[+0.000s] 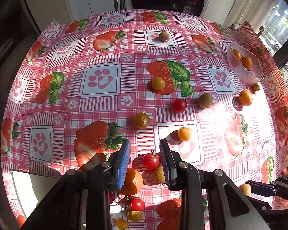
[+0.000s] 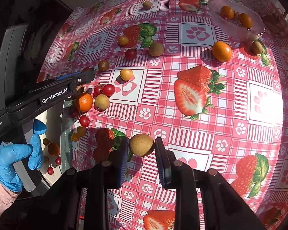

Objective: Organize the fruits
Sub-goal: 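Close left tool on a yellow tomato while right tool holds the kiwi, then carry kiwi in right tool and yellow tomato in left tool over white tray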

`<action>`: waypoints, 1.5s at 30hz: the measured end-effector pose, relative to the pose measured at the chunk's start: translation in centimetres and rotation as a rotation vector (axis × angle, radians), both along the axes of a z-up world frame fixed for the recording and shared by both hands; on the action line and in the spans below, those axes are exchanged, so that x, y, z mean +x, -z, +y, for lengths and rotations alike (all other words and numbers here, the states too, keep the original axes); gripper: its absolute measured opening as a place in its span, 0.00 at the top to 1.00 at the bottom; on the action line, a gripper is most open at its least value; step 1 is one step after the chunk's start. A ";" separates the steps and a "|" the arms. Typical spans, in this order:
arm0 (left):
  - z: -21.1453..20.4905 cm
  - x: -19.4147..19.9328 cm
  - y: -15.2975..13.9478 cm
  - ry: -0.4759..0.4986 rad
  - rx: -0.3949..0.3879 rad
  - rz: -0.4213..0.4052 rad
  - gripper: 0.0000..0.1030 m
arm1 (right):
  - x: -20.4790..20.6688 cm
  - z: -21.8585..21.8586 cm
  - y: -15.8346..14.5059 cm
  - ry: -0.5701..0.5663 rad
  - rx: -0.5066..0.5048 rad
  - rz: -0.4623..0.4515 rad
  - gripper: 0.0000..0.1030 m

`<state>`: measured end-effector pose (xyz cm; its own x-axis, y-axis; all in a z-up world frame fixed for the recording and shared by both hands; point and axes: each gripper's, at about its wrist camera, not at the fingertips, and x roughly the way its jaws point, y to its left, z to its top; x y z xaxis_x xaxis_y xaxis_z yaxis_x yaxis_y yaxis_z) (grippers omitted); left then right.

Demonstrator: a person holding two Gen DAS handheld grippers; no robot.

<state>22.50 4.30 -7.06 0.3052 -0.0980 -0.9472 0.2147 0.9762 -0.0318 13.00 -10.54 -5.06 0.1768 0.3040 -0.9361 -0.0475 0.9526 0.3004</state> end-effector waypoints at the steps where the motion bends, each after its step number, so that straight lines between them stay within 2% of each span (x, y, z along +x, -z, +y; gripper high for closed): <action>1: 0.1 0.4 0.3 -0.016 0.012 -0.011 0.17 | -0.2 0.0 0.0 -0.001 0.000 0.001 0.71; 3: 0.3 1.3 0.8 -0.045 0.044 -0.039 0.17 | -0.5 0.1 0.0 -0.005 -0.003 0.003 0.71; 8: 0.5 3.2 2.7 -0.065 0.064 -0.008 0.17 | -1.2 -0.6 0.2 0.012 0.004 0.007 0.71; 9: 0.4 3.4 3.1 -0.060 0.072 -0.001 0.23 | -1.3 -0.8 0.3 0.018 0.007 0.009 0.71; 10: 0.2 3.5 3.5 -0.052 0.083 0.009 0.33 | -1.5 -1.0 0.4 0.023 0.011 0.012 0.71; 12: -0.1 3.5 4.0 -0.034 0.094 0.025 0.40 | -1.7 -1.4 0.6 0.032 0.014 0.018 0.71; 14: -0.3 3.5 3.9 -0.029 0.098 0.014 0.44 | -1.8 -1.8 0.8 0.039 0.015 0.022 0.71; 16: -0.7 3.5 3.8 -0.015 0.076 0.014 0.72 | -1.9 -2.0 0.9 0.047 0.015 0.024 0.71; 17: -1.0 3.5 3.8 -0.005 0.081 0.014 0.78 | -1.9 -2.2 0.8 0.049 0.015 0.024 0.71; 22: -1.4 2.8 3.2 0.000 0.052 0.019 0.78 | -2.0 -2.5 0.4 0.058 0.019 0.012 0.71; 30: 0.4 -0.8 -0.9 -0.029 -0.022 -0.019 0.78 | -2.0 -1.3 -0.7 0.032 0.023 -0.005 0.71; 37: 3.8 -5.2 -4.3 -0.064 -0.056 -0.048 0.78 | -2.5 1.5 -2.0 -0.033 0.011 -0.020 0.71; 45: 9.4 -10.7 -5.6 -0.133 -0.048 -0.037 0.78 | -3.2 6.8 -2.9 -0.132 -0.003 -0.023 0.71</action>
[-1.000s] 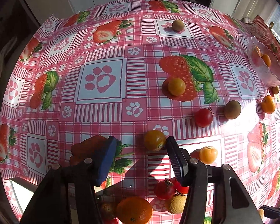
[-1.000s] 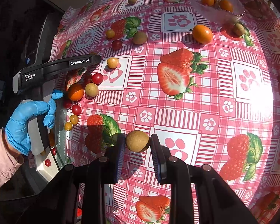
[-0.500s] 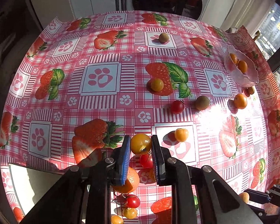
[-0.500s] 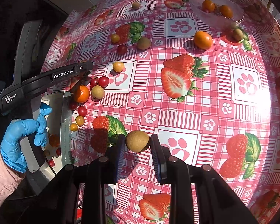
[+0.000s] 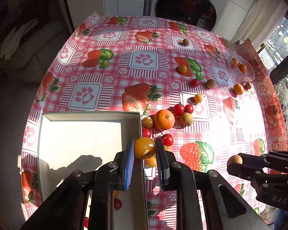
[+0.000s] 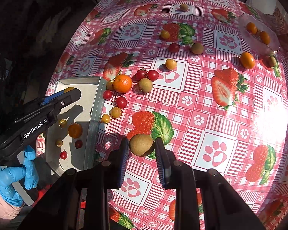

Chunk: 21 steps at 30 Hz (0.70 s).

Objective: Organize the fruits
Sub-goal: 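Carry kiwi in right tool and yellow tomato in left tool over white tray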

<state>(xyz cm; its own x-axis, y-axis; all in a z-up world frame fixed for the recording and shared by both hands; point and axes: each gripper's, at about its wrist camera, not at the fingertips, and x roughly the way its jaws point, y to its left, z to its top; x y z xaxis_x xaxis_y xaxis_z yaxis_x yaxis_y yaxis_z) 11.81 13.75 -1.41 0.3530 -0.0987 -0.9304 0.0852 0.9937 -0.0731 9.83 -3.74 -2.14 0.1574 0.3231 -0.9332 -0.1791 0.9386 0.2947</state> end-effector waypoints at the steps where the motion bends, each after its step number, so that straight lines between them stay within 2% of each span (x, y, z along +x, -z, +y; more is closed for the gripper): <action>1: 0.8 -0.6 0.0 -0.014 0.001 0.005 0.78 | -0.1 0.8 -0.1 -0.012 0.001 0.001 0.71; 7: 5.6 -4.3 0.5 -0.090 0.010 0.038 0.78 | -0.8 5.9 0.0 -0.098 0.005 0.009 0.71; 14: 9.7 -6.8 2.5 -0.159 0.021 0.083 0.78 | -1.7 11.6 0.9 -0.197 -0.002 0.032 0.71; 21: 12.1 -5.8 3.4 -0.185 0.025 0.084 0.78 | -0.3 15.6 2.5 -0.242 -0.013 0.063 0.71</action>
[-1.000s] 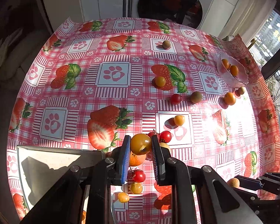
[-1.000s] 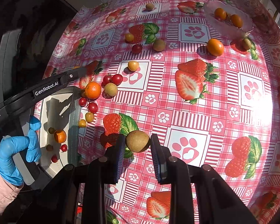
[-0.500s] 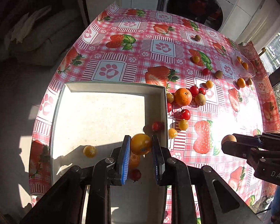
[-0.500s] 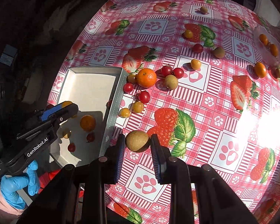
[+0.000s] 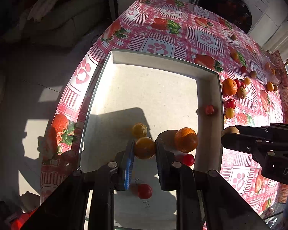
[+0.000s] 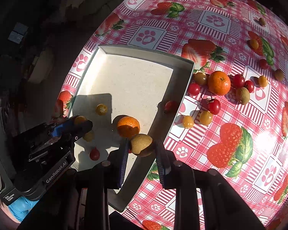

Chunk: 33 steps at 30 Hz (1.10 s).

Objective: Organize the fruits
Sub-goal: 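Carry kiwi in right tool and yellow tomato in left tool over white tray, then open left tool to drop yellow tomato while right tool releases kiwi into tray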

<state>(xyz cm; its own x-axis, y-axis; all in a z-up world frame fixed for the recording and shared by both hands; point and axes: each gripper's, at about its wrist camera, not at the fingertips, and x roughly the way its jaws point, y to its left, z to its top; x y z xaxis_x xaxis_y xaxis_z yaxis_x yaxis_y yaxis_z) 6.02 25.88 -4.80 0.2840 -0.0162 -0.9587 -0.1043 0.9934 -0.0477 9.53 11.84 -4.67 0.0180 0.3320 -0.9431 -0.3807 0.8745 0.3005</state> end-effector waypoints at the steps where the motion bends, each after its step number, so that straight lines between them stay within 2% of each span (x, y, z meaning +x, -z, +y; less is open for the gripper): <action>1: 0.3 0.6 0.1 0.000 0.005 -0.003 0.78 | 0.4 0.5 0.2 -0.004 -0.005 -0.001 0.71; 6: 2.0 3.9 0.6 -0.020 0.018 -0.013 0.78 | 3.3 2.3 1.0 0.006 -0.020 -0.019 0.71; 11: 2.2 6.3 2.4 -0.004 0.029 0.028 0.78 | 5.6 3.2 2.5 0.023 -0.044 -0.016 0.71; 18: 1.6 7.0 4.5 0.027 0.038 0.080 0.78 | 6.7 3.1 5.0 0.050 -0.077 0.022 0.71; 24: 1.4 6.8 4.8 0.031 0.038 0.087 0.77 | 6.8 3.8 6.3 0.040 -0.080 0.035 0.70; 26: 1.5 6.8 4.9 0.033 0.028 0.092 0.74 | 6.8 4.0 6.4 0.035 -0.079 0.041 0.70; 27: 1.4 6.8 4.9 0.034 0.014 0.092 0.66 | 6.8 4.1 6.5 0.035 -0.075 0.045 0.69; 28: 1.4 6.9 4.9 0.032 0.013 0.097 0.43 | 6.8 4.2 6.6 0.035 -0.070 0.048 0.67; 30: 1.4 6.8 4.6 0.011 0.070 0.084 0.29 | 6.6 4.2 6.6 0.039 -0.066 0.047 0.64; 33: 2.0 6.8 4.5 -0.012 0.039 0.098 0.29 | 6.6 3.7 6.1 0.048 -0.036 0.049 0.52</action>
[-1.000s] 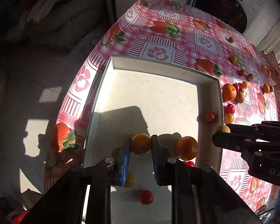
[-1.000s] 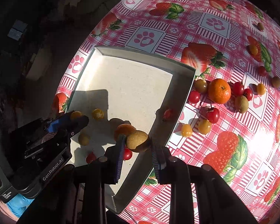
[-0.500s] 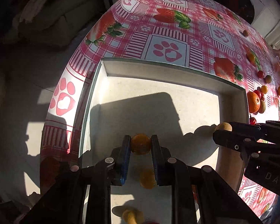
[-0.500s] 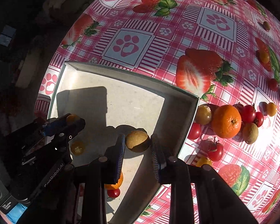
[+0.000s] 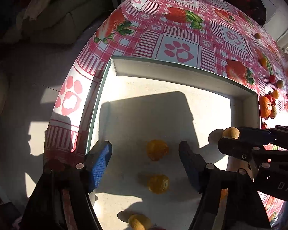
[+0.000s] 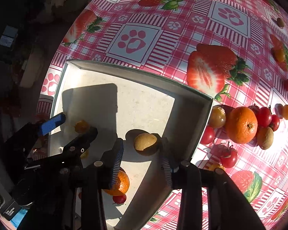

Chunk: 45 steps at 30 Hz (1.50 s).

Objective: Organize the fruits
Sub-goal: 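Open left tool to drop yellow tomato while right tool releases kiwi into tray, then move both open tools back over the scattered fruit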

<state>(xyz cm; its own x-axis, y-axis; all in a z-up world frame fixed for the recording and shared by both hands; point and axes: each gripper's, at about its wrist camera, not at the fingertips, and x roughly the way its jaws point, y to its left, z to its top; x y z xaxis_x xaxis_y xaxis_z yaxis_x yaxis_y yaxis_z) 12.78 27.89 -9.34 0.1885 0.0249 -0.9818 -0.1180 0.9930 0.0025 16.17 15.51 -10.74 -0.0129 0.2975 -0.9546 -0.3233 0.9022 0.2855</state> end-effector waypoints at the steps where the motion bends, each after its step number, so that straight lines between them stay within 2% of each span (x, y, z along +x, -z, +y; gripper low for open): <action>1: 0.1 0.0 0.0 -0.005 -0.004 0.011 0.29 | 0.2 -0.4 -0.4 0.003 0.009 -0.002 0.44; 2: 0.3 -0.1 0.0 -0.007 -0.008 0.025 0.26 | 0.1 -0.5 -0.8 0.005 0.027 -0.004 0.36; 3: 0.4 -0.1 -0.1 -0.007 -0.010 0.027 0.12 | 0.1 -1.0 -1.4 0.007 0.047 -0.008 0.31; 4: 0.3 -0.3 -0.5 -0.005 -0.017 0.010 0.02 | 0.0 -1.2 -2.0 0.009 0.058 -0.016 0.21; 5: 0.1 -0.5 -0.9 0.001 -0.027 -0.006 0.02 | 0.0 -1.3 -2.6 0.011 0.065 -0.029 0.19; 8: -0.9 -0.5 -1.9 0.037 0.017 -0.011 0.02 | -0.4 -2.3 -4.3 0.015 0.061 -0.055 0.16; 13: -3.3 -1.1 -2.4 0.068 0.046 0.024 0.02 | -1.7 -5.3 -6.0 0.072 0.051 -0.057 0.16; 15: -4.0 -1.6 -2.3 0.070 0.067 0.047 0.02 | -2.2 -6.8 -5.9 0.095 0.030 -0.051 0.16; 20: -5.4 -2.4 -1.4 0.075 0.021 0.121 0.02 | -4.1 -12.0 -5.3 0.166 -0.015 -0.003 0.16; 25: -7.0 -2.1 -3.6 0.089 0.000 0.076 0.02 | -5.3 -18.3 -4.5 0.289 -0.065 0.037 0.16; 29: -9.1 -0.2 -6.0 0.122 -0.024 0.018 0.02 | -5.1 -21.9 -4.2 0.353 -0.087 0.049 0.16; 33: -12.7 2.4 -7.6 0.201 -0.014 -0.038 0.02 | -3.9 -24.2 -4.9 0.379 -0.083 0.028 0.16; 38: -16.9 6.5 -7.8 0.282 -0.010 -0.067 0.02 | -1.0 -25.4 -5.7 0.375 -0.082 -0.016 0.16; 45: -21.0 13.5 -6.1 0.261 -0.003 -0.094 0.02 | 3.9 -25.9 -6.4 0.345 -0.091 -0.117 0.16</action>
